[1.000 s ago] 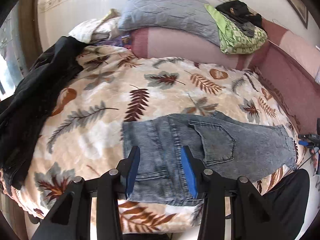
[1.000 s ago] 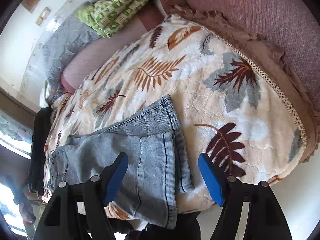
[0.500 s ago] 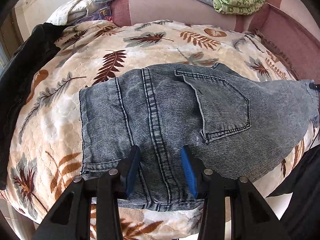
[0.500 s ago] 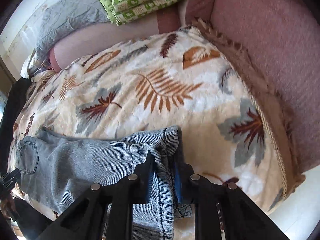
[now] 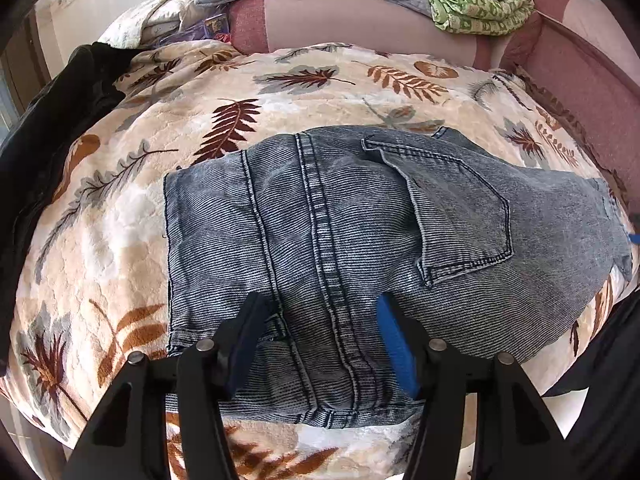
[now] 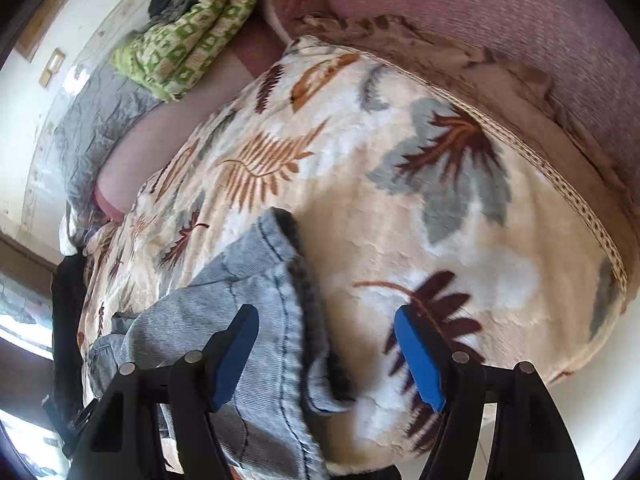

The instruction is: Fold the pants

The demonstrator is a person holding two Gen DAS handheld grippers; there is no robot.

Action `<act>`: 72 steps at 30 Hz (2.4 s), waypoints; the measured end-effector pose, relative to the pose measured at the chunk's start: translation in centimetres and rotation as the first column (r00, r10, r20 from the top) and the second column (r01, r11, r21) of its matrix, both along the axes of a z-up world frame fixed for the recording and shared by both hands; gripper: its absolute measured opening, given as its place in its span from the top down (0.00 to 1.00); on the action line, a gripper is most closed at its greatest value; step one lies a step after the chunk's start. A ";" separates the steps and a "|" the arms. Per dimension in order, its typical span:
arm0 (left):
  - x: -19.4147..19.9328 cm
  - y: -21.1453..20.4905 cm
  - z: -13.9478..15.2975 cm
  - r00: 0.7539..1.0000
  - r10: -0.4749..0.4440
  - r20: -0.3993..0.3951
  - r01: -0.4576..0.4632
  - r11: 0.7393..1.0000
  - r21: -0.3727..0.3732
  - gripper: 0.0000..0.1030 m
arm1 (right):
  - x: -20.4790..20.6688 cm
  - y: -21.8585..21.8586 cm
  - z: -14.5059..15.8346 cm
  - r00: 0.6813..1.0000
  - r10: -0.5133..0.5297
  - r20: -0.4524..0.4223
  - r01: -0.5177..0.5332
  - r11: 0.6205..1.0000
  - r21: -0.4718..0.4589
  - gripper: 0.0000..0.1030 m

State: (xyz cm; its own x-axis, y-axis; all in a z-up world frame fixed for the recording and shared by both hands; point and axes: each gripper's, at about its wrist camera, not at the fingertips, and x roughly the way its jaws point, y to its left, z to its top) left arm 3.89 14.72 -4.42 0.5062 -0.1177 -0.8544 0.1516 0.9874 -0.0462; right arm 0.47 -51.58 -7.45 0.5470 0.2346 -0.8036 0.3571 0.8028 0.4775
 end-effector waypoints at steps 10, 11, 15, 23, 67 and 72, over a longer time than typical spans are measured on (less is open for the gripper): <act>0.2 0.6 -0.2 1.000 0.022 -0.021 -0.023 0.999 -0.045 0.39 | 0.1 3.7 -1.0 0.991 0.117 -0.057 -0.120 0.991 -0.056 0.75; 0.2 0.7 -0.2 0.999 0.024 -0.022 -0.025 0.998 -0.049 0.39 | 0.0 3.6 -0.9 0.992 0.113 -0.057 -0.116 0.992 -0.052 0.77; 0.1 0.8 -0.2 0.999 0.026 -0.024 -0.028 0.998 -0.054 0.38 | -1.1 3.8 0.7 0.991 0.126 -0.034 -0.129 0.987 -0.093 0.93; 0.4 0.7 -0.3 0.999 0.032 -0.033 -0.033 0.998 -0.051 0.37 | -3.3 3.4 -0.1 0.977 0.111 -0.182 -0.151 0.964 -0.219 0.95; 0.6 1.2 -0.6 0.999 0.039 -0.022 -0.040 0.996 -0.080 0.30 | 5.8 7.5 2.3 0.982 0.161 -0.102 -0.187 0.919 -0.348 0.85; 0.6 1.2 -0.5 0.999 0.040 -0.022 -0.041 0.996 -0.080 0.30 | 5.6 8.2 5.1 0.985 0.168 -0.035 -0.168 0.905 -0.390 0.86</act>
